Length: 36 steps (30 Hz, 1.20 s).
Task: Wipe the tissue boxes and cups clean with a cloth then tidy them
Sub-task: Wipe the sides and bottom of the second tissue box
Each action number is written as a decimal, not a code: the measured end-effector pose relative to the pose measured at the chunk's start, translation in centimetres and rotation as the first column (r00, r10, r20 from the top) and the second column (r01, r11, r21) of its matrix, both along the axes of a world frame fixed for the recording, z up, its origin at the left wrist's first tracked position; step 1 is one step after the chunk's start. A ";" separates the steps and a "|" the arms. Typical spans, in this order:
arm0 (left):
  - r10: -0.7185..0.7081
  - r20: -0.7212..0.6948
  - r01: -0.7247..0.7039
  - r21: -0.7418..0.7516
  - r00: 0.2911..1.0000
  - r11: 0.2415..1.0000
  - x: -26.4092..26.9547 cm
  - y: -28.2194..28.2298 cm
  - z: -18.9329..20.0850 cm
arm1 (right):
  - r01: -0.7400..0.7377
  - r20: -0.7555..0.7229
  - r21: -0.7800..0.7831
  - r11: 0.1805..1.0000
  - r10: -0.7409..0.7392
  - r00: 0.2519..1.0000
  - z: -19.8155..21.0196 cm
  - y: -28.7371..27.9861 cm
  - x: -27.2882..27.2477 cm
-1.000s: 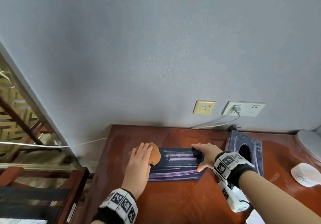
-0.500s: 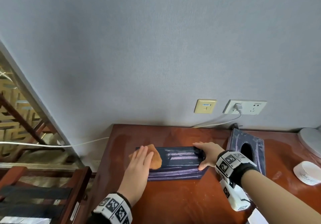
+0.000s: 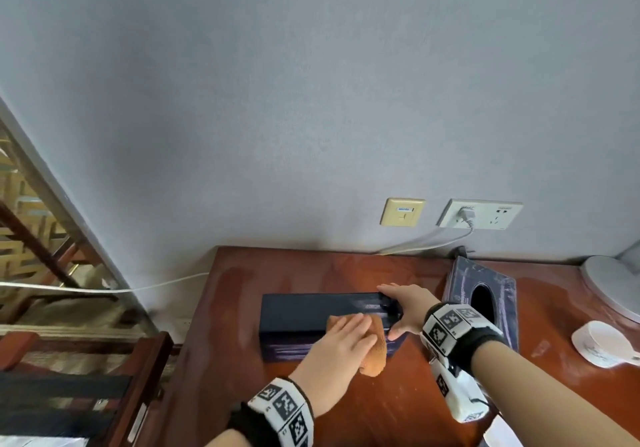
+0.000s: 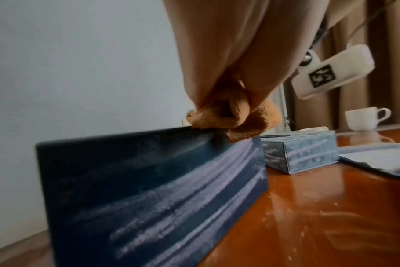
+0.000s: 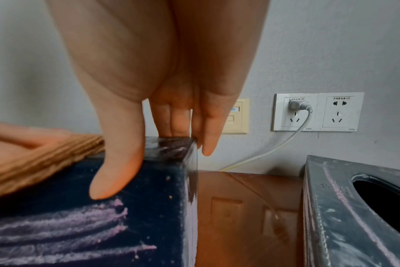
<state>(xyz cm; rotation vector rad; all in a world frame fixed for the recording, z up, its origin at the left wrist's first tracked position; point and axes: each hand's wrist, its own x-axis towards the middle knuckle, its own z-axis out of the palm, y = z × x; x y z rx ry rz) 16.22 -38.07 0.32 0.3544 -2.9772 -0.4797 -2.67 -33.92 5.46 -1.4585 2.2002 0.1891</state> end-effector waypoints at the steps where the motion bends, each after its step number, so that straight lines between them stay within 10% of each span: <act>1: -0.014 0.004 0.014 0.013 1.000 1.000 0.1 -0.2 0.5 | 0.001 -0.006 0.002 1.000 -0.001 1.000 0.0 0.0 0.0; 6: 0.289 -0.067 -0.281 0.098 0.955 0.955 -0.3 -3.8 2.4 | 0.025 0.016 -0.021 0.999 -0.025 1.000 -0.3 0.0 -0.1; 14: 0.144 0.136 -0.146 0.003 0.980 0.989 -1.0 -1.5 0.6 | -0.007 -0.015 0.027 1.000 0.008 1.000 -0.5 -0.2 -0.2; 28: 0.402 -0.028 -0.333 0.511 0.915 0.792 -0.9 -2.6 0.6 | -0.145 0.144 -0.195 0.970 0.175 0.974 -0.4 -1.7 7.6; 36: 0.377 0.216 -0.405 0.104 0.901 0.908 1.8 -4.2 1.0 | -0.240 -0.104 -0.082 0.967 0.231 0.967 -3.3 -1.3 7.2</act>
